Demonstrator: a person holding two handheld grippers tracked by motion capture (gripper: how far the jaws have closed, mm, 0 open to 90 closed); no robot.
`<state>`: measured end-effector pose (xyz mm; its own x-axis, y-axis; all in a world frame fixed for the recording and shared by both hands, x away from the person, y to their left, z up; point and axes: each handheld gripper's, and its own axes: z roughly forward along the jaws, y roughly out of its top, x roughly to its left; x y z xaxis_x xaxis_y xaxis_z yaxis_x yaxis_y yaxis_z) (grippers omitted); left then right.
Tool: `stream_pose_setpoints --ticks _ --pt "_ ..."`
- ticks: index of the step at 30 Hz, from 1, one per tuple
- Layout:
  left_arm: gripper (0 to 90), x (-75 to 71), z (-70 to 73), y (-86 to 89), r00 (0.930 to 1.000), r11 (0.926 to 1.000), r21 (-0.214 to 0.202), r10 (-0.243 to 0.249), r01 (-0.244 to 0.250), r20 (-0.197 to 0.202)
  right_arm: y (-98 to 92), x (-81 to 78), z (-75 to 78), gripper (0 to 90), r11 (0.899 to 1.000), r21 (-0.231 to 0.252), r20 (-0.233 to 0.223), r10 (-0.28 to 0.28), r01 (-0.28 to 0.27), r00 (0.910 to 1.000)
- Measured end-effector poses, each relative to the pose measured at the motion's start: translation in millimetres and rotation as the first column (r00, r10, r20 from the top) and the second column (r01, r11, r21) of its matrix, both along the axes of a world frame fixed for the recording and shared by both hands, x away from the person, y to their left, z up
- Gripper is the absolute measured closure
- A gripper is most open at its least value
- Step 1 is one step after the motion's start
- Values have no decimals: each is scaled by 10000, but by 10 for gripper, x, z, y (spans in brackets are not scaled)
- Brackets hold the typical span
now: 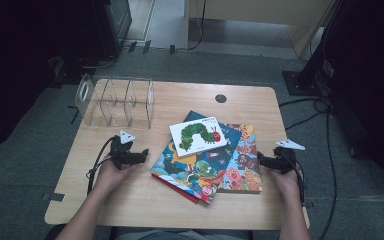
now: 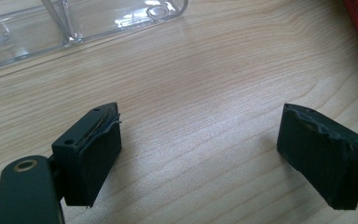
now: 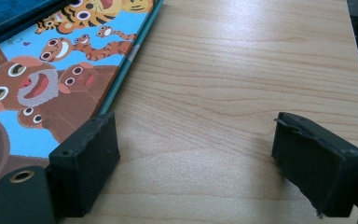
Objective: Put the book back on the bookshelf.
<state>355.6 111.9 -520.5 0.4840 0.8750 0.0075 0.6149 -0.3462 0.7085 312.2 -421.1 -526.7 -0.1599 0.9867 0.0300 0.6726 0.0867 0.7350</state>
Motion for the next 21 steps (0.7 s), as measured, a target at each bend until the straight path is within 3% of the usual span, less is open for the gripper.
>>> stream_pose_setpoints --ticks 21 --pt "152 2 3 27 9994 9994 11 -337 337 3 1 -2 1 153 10000 17 26 61 -61 10000"
